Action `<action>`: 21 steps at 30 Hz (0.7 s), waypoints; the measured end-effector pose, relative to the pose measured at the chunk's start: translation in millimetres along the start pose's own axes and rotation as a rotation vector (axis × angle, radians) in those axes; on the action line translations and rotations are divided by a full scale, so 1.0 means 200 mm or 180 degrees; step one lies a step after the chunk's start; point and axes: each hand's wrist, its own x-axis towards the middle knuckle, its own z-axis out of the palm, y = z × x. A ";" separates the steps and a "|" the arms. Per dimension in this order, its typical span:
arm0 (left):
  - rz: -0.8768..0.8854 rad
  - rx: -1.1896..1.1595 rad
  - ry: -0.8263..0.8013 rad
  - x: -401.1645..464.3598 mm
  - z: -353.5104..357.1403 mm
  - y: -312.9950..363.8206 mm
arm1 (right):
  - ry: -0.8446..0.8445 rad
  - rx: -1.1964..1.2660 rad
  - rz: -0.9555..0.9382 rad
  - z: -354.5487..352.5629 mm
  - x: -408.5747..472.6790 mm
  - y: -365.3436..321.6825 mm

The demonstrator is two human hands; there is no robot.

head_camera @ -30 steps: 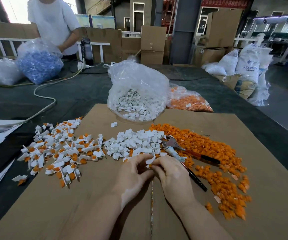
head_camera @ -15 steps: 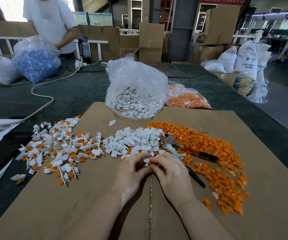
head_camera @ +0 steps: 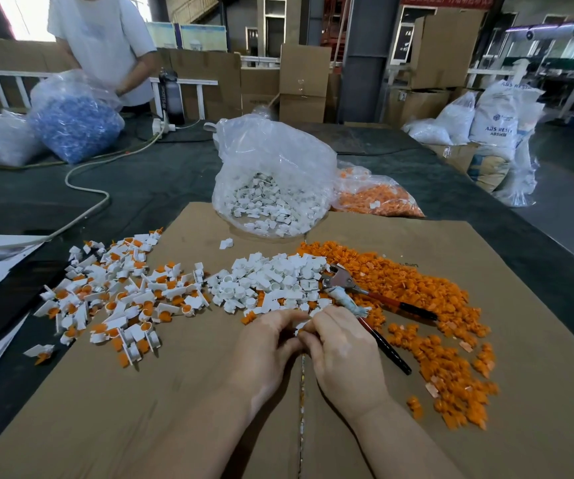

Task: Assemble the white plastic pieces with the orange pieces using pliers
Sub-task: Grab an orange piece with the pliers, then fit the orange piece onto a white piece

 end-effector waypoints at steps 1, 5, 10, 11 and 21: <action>0.0030 0.0034 -0.0019 0.00 0.00 0.00 | 0.0001 -0.0022 0.0008 0.00 0.00 0.00; 0.0060 0.0209 -0.0089 0.00 0.00 0.01 | -0.0010 -0.0090 0.0011 0.00 -0.01 0.00; -0.0237 -0.0102 -0.0059 0.01 -0.01 0.00 | 0.0012 0.0576 0.0424 -0.01 0.00 0.02; -0.0276 -0.0138 -0.0058 0.01 -0.01 0.00 | -0.0025 0.0685 0.0498 -0.01 0.00 0.03; -0.0727 -0.0467 0.0602 0.02 -0.04 0.01 | 0.0111 0.0476 0.0672 0.00 0.00 0.03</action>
